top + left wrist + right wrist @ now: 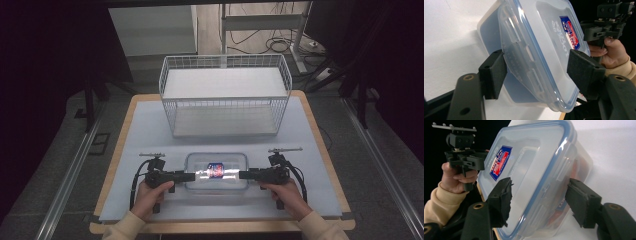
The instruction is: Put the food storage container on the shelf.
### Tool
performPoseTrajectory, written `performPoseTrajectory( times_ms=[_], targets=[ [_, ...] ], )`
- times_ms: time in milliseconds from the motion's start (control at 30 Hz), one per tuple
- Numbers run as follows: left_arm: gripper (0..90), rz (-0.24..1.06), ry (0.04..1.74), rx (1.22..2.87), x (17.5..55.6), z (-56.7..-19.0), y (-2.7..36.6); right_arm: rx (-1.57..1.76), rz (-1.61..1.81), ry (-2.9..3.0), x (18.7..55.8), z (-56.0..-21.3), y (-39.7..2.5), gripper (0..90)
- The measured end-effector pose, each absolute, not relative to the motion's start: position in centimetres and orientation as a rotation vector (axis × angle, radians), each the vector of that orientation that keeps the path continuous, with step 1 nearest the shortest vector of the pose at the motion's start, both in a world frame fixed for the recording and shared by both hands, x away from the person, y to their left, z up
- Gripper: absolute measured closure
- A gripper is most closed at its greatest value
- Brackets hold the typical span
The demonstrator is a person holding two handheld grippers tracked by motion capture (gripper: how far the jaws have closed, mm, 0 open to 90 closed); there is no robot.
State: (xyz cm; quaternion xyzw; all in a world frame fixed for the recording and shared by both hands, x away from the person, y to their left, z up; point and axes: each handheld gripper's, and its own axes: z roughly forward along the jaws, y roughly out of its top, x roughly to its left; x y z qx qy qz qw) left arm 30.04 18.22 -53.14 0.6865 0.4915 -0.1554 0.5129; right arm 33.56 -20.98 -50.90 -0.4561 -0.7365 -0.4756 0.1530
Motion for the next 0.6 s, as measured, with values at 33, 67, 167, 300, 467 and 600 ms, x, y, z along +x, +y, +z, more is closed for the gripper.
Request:
performPoseTrajectory(
  times_ms=[33, 67, 167, 300, 467, 600],
  targets=[
    [34.2, -0.368, 1.184, 1.646, 29.9, -53.1, 18.2, -1.309, -1.367, -2.103, 33.6, -50.9, -21.1, 41.2],
    [34.6, -0.365, 1.185, 1.646, 29.9, -53.1, 18.2, -1.306, -1.375, -2.090, 33.6, -50.9, -21.2, 43.5],
    [35.5, -0.346, 1.177, 1.640, 29.5, -53.1, 18.2, -1.295, -1.394, -2.095, 33.4, -51.0, -21.3, 43.9],
    [37.1, -0.333, 1.173, 1.634, 29.2, -53.0, 18.3, -1.285, -1.412, -2.116, 33.0, -50.8, -21.3, 44.4],
    [39.0, -0.313, 1.176, 1.621, 28.7, -52.9, 18.2, -1.278, -1.425, -2.125, 32.7, -50.6, -21.4, 46.1],
    [39.6, -0.301, 1.185, 1.612, 28.5, -52.8, 18.2, -1.268, -1.442, -2.129, 32.5, -50.7, -21.5, 46.5]
  ],
)
